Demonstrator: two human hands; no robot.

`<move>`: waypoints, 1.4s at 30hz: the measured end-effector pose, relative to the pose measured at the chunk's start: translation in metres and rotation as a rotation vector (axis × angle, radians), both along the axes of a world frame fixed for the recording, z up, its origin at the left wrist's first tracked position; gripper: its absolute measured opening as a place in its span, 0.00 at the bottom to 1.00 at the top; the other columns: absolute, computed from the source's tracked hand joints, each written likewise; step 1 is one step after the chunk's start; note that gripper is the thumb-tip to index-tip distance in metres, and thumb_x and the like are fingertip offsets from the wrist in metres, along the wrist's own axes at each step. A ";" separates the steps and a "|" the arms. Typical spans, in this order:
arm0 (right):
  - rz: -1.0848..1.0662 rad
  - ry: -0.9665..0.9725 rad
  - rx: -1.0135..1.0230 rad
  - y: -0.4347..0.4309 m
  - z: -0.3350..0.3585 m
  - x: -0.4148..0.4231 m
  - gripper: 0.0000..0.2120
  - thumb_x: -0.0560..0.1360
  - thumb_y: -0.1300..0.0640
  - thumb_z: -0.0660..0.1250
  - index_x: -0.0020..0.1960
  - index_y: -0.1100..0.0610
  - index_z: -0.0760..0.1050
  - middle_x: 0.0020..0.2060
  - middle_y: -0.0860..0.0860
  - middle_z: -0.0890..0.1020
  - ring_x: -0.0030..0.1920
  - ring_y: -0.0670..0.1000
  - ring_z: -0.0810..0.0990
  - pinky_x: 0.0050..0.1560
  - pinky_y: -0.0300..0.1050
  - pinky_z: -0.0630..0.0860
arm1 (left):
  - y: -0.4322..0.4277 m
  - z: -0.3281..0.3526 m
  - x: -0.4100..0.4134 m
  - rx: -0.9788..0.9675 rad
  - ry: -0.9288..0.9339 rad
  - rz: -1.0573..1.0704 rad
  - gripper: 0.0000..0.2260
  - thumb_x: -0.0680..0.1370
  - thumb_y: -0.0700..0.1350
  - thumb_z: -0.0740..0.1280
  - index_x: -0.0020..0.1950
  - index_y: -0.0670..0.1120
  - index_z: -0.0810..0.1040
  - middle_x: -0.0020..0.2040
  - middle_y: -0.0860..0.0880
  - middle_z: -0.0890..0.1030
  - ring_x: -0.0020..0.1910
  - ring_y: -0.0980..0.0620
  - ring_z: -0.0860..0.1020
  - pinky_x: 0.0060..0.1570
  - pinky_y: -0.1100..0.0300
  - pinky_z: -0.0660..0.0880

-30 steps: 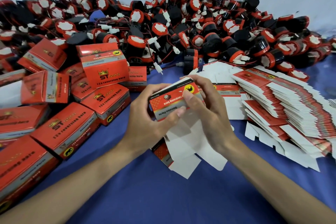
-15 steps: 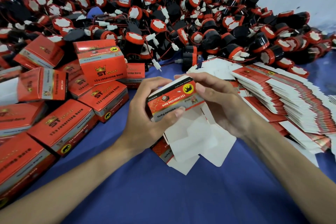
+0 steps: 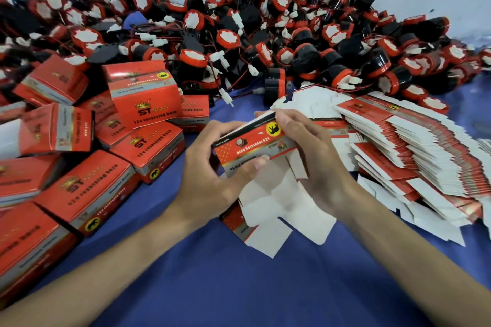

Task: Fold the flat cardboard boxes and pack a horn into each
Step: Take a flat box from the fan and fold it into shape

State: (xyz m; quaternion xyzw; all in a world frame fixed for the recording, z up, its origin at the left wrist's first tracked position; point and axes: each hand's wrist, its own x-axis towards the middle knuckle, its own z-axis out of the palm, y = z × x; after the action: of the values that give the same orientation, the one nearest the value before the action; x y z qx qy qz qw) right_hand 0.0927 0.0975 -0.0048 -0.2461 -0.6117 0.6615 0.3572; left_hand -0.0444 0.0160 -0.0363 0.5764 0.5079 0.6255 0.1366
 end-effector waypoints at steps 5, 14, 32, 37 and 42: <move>-0.028 0.013 0.317 -0.012 -0.001 -0.005 0.08 0.75 0.53 0.64 0.53 0.52 0.76 0.42 0.44 0.82 0.45 0.41 0.81 0.44 0.34 0.76 | -0.001 0.005 0.000 0.059 0.154 0.056 0.17 0.72 0.49 0.70 0.56 0.42 0.75 0.48 0.48 0.77 0.47 0.55 0.77 0.46 0.65 0.73; -0.242 -0.083 0.630 -0.013 -0.018 -0.010 0.11 0.75 0.46 0.60 0.52 0.52 0.73 0.43 0.47 0.78 0.41 0.41 0.77 0.40 0.30 0.71 | -0.004 0.009 0.002 -0.104 -0.079 -0.110 0.12 0.72 0.47 0.70 0.48 0.39 0.79 0.42 0.41 0.79 0.41 0.49 0.78 0.42 0.59 0.73; -0.007 -0.617 0.872 0.015 0.033 -0.019 0.30 0.80 0.41 0.55 0.38 0.66 0.77 0.31 0.59 0.80 0.33 0.54 0.77 0.34 0.42 0.71 | 0.006 0.013 -0.002 -0.562 -0.502 -0.207 0.26 0.72 0.61 0.61 0.58 0.42 0.77 0.53 0.42 0.83 0.54 0.43 0.81 0.57 0.48 0.77; -0.097 -0.348 0.617 0.014 0.047 -0.019 0.24 0.79 0.42 0.56 0.55 0.59 0.81 0.52 0.51 0.83 0.52 0.45 0.80 0.52 0.41 0.73 | 0.012 0.010 -0.001 -0.534 -0.857 -0.223 0.23 0.78 0.57 0.56 0.61 0.42 0.77 0.61 0.36 0.78 0.59 0.40 0.77 0.60 0.46 0.73; -0.392 -0.246 1.401 -0.007 0.050 -0.025 0.06 0.75 0.65 0.65 0.43 0.67 0.79 0.41 0.60 0.80 0.41 0.56 0.78 0.42 0.48 0.76 | 0.020 0.007 -0.011 -0.329 -1.120 -0.204 0.21 0.82 0.57 0.50 0.57 0.47 0.79 0.54 0.45 0.84 0.51 0.48 0.83 0.45 0.54 0.81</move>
State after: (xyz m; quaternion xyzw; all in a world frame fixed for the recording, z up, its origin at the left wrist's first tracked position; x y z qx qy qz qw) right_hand 0.0674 0.0908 0.0452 -0.1376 -0.8713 0.0072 0.4711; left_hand -0.0557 0.0362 -0.0290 0.1758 0.3908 0.7312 0.5308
